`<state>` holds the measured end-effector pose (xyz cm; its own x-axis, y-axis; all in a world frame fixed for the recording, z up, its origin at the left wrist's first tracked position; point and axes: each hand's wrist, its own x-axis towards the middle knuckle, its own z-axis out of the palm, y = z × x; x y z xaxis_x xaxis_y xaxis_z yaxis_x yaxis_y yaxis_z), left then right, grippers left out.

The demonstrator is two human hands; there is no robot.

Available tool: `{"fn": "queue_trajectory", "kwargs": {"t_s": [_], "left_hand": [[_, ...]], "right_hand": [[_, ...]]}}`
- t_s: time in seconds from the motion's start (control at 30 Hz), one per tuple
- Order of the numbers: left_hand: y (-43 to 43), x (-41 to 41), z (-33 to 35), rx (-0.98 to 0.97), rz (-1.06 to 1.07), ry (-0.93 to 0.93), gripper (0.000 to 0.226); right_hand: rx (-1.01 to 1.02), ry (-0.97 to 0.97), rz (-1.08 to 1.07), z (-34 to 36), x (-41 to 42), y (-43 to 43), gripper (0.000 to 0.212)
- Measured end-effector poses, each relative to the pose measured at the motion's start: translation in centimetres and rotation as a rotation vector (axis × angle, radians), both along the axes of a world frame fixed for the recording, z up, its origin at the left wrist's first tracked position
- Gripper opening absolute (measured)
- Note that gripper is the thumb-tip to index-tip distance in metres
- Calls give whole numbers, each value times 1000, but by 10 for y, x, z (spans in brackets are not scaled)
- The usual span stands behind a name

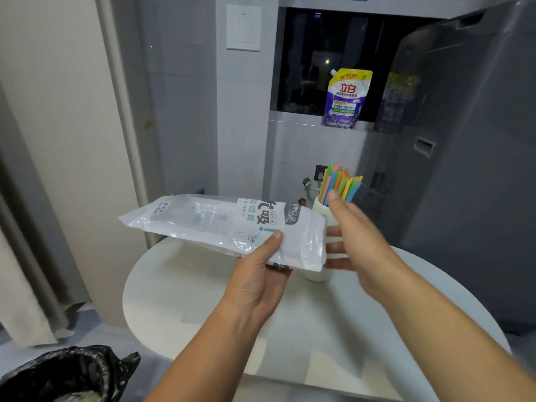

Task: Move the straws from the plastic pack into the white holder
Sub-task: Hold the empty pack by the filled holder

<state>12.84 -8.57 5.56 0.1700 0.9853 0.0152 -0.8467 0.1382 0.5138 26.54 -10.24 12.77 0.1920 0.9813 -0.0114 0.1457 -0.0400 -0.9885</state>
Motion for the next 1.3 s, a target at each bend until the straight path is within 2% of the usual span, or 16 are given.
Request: {"fn": "queue_trajectory", "kwargs": {"t_s": [0.07, 0.13, 0.3, 0.47, 0.57, 0.67, 0.87, 1.0, 1.17, 1.3], "left_hand": [[-2, 5, -5, 19, -1, 52, 60], [-4, 6, -9, 23, -3, 93, 60], [-6, 0, -9, -18, -36, 172, 55], [-8, -8, -4, -166, 19, 113, 41], [-16, -18, -2, -191, 21, 49, 38], [-28, -38, 5, -210, 32, -8, 39], [-77, -100, 4, -218, 40, 178, 40], [-126, -144, -25, -354, 113, 292, 39], [-173, -195, -68, -637, 188, 419, 36], [-190, -221, -99, -801, 139, 493, 43]], "right_hand": [[-14, 149, 80, -9, -7, -6, 32], [-18, 207, 79, -16, -11, -6, 28], [34, 132, -17, -27, -7, -5, 19], [125, -20, -77, -42, -2, -10, 23], [134, 10, -43, -48, -3, -15, 18], [92, 69, 4, -51, -8, -21, 23], [-14, 171, 168, -57, -60, -45, 27], [-73, 132, 260, -69, -109, -62, 25], [-197, 8, 360, -105, -176, -81, 25], [-264, -55, 376, -133, -218, -92, 25]]}}
